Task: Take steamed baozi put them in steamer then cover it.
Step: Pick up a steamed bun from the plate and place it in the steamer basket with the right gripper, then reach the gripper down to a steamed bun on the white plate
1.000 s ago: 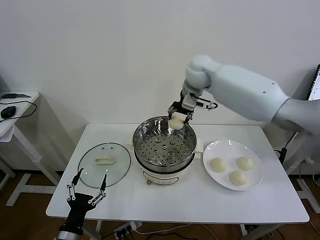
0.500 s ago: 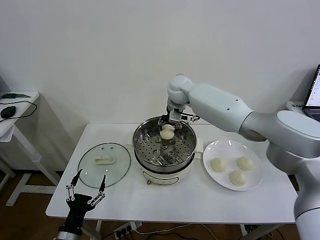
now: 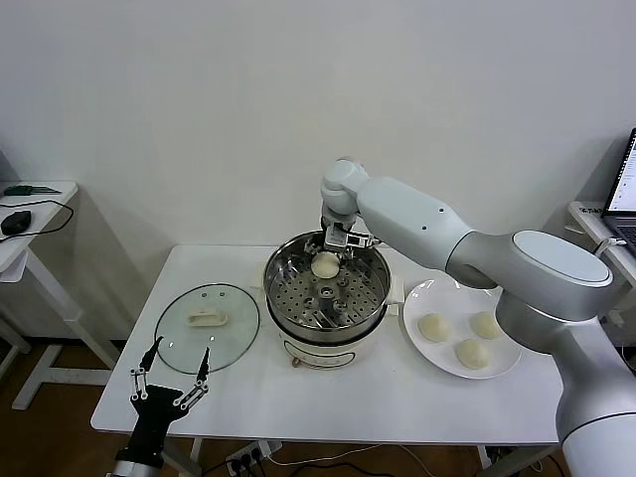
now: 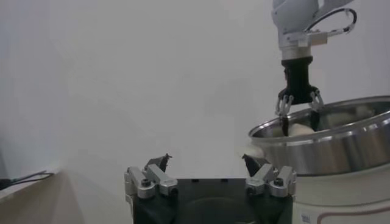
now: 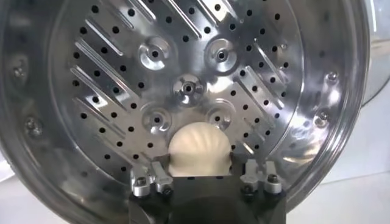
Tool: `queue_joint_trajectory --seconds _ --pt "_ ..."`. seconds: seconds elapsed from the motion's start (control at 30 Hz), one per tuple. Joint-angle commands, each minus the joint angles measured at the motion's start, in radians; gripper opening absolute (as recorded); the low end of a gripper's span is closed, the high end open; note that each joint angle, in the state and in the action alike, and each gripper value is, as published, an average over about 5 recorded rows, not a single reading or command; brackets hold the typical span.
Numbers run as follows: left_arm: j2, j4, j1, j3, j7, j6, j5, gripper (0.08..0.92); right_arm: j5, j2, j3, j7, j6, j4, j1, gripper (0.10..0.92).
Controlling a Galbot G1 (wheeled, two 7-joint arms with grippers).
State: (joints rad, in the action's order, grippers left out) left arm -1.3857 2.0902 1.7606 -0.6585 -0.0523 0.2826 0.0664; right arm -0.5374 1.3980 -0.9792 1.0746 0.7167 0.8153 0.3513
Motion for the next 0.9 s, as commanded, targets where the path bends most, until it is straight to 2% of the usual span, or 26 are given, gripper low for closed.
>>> queue_joint_trajectory --seconds 0.03,0.23,0.37,0.43,0.6,0.73,0.9 --pt "0.001 0.000 0.001 -0.002 -0.002 0.001 0.000 0.823 0.101 -0.060 0.005 0.055 -0.038 0.104 0.030 0.819" --pt "0.004 -0.005 -0.004 -0.001 -0.002 0.003 -0.001 0.823 0.527 -0.290 -0.069 0.219 -0.324 0.284 0.206 0.823" --pt "0.008 -0.006 -0.007 0.002 -0.004 0.002 0.000 0.823 0.806 -0.436 -0.210 0.257 -0.570 0.310 0.363 0.823" --pt "0.011 -0.003 -0.006 0.004 -0.007 0.000 0.001 0.823 0.883 -0.492 -0.274 0.258 -0.652 0.301 0.398 0.823" --pt "0.013 0.000 -0.008 0.012 -0.009 0.000 0.002 0.823 0.974 -0.615 -0.387 0.212 -0.750 0.279 0.366 0.823" --pt "0.013 0.002 -0.008 0.017 -0.008 0.000 0.003 0.823 0.970 -0.683 -0.395 0.163 -0.772 0.277 0.240 0.823" --pt "0.012 0.005 -0.001 0.014 -0.008 0.000 0.003 0.823 0.943 -0.697 -0.394 0.105 -0.786 0.281 0.114 0.823"
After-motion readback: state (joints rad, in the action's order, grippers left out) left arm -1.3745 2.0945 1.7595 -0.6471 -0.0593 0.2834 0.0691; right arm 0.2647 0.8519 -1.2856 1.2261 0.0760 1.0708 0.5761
